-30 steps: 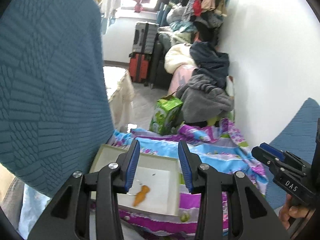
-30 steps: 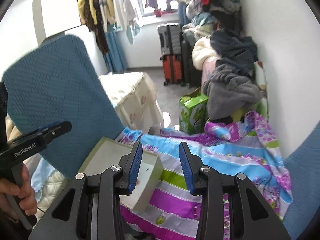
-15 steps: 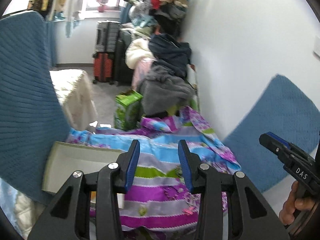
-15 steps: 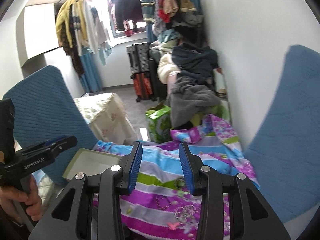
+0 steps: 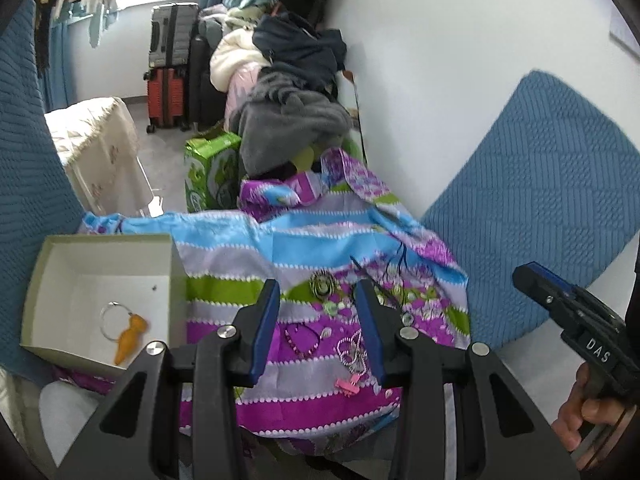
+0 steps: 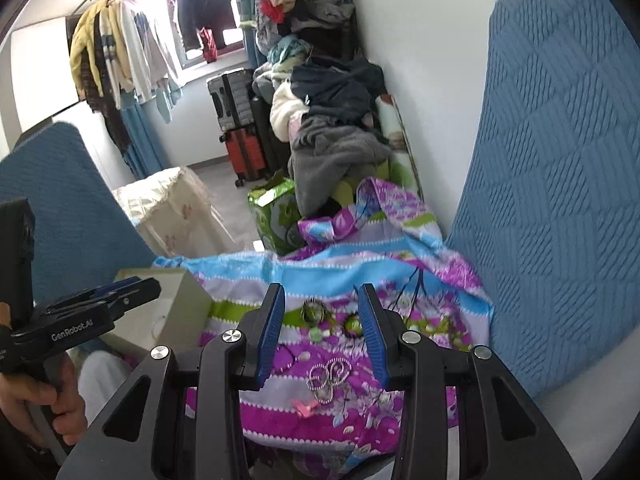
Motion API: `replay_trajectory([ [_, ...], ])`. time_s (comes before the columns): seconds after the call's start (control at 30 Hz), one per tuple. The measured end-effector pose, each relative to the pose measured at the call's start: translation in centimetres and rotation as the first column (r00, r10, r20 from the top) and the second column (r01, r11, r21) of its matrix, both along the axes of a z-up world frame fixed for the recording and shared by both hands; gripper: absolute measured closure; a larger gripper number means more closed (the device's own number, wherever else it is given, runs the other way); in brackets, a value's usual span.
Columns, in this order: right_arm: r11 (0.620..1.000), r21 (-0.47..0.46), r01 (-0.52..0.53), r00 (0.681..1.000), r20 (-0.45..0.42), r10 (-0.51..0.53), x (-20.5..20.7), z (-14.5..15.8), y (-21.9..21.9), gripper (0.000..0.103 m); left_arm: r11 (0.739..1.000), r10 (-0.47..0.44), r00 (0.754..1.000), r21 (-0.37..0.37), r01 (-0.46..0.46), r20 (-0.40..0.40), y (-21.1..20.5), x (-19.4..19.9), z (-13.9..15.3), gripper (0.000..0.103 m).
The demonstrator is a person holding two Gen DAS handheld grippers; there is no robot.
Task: Organize jewelry
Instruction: 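Move both open tools back toward the jewelry on the cloth, then grasp the red beaded bracelet with the left tool while the right tool grasps the silver bead chain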
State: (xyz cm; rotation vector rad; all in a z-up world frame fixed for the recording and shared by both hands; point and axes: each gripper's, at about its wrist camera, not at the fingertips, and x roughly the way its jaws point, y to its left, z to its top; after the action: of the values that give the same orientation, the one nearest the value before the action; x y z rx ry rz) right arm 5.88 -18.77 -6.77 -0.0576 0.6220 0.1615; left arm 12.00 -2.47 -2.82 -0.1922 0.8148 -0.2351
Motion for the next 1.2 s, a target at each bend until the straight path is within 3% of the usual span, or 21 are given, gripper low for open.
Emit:
replay_trajectory([
  [0.33, 1.0, 0.021, -0.014, 0.989, -0.15, 0.017, 1.5, -9.6, -0.5, 0.067, 0.999, -0.049, 0.989, -0.011, 0.048, -0.141, -1.6, 1.2, -8.1, 0.063],
  [0.57, 0.999, -0.001, -0.037, 0.966, -0.256, 0.036, 3.7, -15.3, -0.3, 0.07, 0.996, -0.083, 0.97, -0.004, 0.085, -0.229, -2.7, 2.9, -13.2, 0.074],
  [0.83, 0.998, -0.013, -0.059, 0.939, -0.339, 0.051, 6.3, -20.1, 0.0, 0.07, 0.997, -0.065, 0.952, 0.012, 0.072, -0.3, -2.7, 5.3, -17.7, 0.08],
  [1.13, 0.998, -0.028, -0.05, 0.927, -0.373, 0.036, 8.3, -23.0, -0.4, 0.073, 0.997, -0.069, 0.944, 0.015, 0.078, -0.323, -2.9, 6.5, -19.8, 0.08],
  [1.2, 0.998, -0.04, -0.055, 0.926, -0.377, 0.036, 8.6, -23.4, -0.2, 0.073, 0.994, -0.073, 0.942, 0.048, 0.094, -0.326, -3.3, 6.6, -20.1, 0.087],
])
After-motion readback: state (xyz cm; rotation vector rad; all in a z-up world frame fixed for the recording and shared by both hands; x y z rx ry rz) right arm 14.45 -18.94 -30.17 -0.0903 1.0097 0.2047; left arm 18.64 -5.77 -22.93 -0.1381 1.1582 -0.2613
